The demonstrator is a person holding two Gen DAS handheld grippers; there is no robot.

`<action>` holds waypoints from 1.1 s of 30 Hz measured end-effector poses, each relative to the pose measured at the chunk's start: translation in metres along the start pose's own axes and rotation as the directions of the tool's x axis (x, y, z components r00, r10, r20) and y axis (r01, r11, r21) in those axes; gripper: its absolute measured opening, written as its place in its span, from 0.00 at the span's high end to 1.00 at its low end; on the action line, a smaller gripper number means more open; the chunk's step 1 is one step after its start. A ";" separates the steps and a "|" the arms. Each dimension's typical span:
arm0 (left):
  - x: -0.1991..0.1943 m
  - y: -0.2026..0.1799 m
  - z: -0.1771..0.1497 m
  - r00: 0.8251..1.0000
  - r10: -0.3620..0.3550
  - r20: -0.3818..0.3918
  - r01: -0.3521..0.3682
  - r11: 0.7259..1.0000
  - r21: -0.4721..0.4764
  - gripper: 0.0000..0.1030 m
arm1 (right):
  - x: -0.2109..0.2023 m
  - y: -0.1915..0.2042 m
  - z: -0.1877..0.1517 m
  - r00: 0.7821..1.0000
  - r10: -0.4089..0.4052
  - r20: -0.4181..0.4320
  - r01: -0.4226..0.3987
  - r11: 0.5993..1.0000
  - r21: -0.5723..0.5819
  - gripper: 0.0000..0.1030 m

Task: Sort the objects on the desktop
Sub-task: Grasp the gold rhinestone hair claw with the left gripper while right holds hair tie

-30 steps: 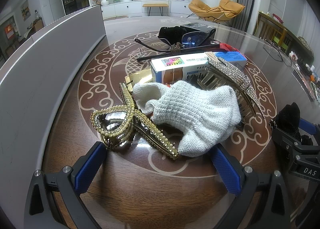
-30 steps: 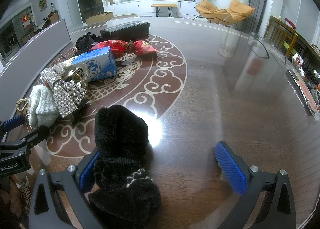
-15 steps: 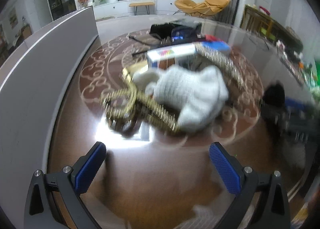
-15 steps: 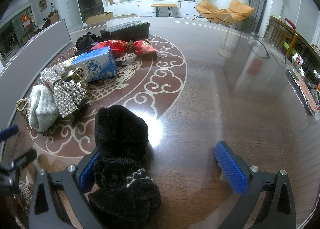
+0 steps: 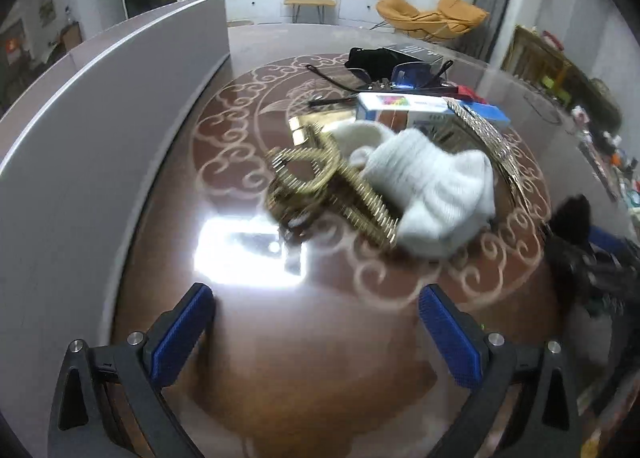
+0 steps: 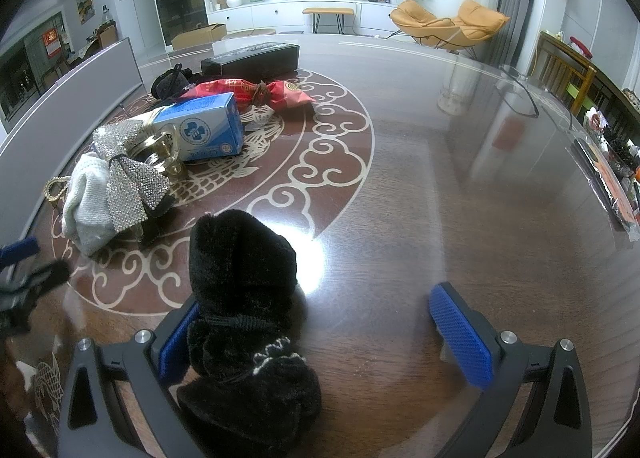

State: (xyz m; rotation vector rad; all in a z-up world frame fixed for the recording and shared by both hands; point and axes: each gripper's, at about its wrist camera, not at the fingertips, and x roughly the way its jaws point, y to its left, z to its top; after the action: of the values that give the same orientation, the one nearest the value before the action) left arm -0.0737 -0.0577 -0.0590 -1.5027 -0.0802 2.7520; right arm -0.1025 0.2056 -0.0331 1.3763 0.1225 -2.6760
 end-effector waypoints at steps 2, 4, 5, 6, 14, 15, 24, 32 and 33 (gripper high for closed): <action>-0.006 0.010 0.001 0.999 -0.032 0.011 0.032 0.998 -0.045 0.00 | 0.000 0.000 0.000 1.000 0.000 0.000 0.000 1.000 0.000 0.00; -0.009 0.016 0.009 0.998 -0.052 0.040 0.056 0.992 -0.114 0.00 | 0.000 0.000 0.000 1.000 0.000 0.000 0.000 1.000 0.000 0.00; -0.009 0.018 0.015 0.996 -0.065 0.054 0.072 0.986 -0.148 0.00 | 0.000 0.000 0.000 1.000 0.000 0.000 0.000 1.000 0.000 0.00; -0.007 0.018 0.023 0.996 -0.060 0.058 0.070 0.981 -0.179 0.00 | 0.000 0.000 0.000 1.000 0.000 0.000 0.000 1.000 0.000 0.00; 0.030 -0.001 0.052 0.998 0.046 -0.036 -0.052 0.984 -0.170 0.00 | 0.000 0.000 0.000 1.000 0.000 0.000 0.000 1.000 0.000 0.00; 0.032 -0.003 0.053 0.997 0.062 -0.035 -0.066 0.986 -0.152 0.00 | 0.000 0.000 0.000 1.000 0.000 0.000 0.000 1.000 0.000 0.00; 0.046 -0.017 0.071 0.994 0.100 -0.041 -0.102 0.993 -0.063 0.00 | 0.000 0.000 0.000 1.000 0.000 0.000 0.000 1.000 0.000 0.00; 0.024 -0.021 0.058 0.998 0.041 0.054 -0.044 0.997 0.056 0.45 | 0.000 0.000 0.000 1.000 0.000 0.000 0.000 1.000 0.000 0.00; 0.021 -0.024 0.056 0.998 0.037 0.058 -0.042 0.996 0.079 0.50 | 0.000 0.000 0.000 1.000 0.000 0.000 0.000 1.000 0.000 0.00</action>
State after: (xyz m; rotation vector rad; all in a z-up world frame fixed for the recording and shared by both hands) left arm -0.1329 -0.0358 -0.0450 -1.4229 0.0598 2.7919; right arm -0.1024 0.2054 -0.0331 1.3756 0.1228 -2.6759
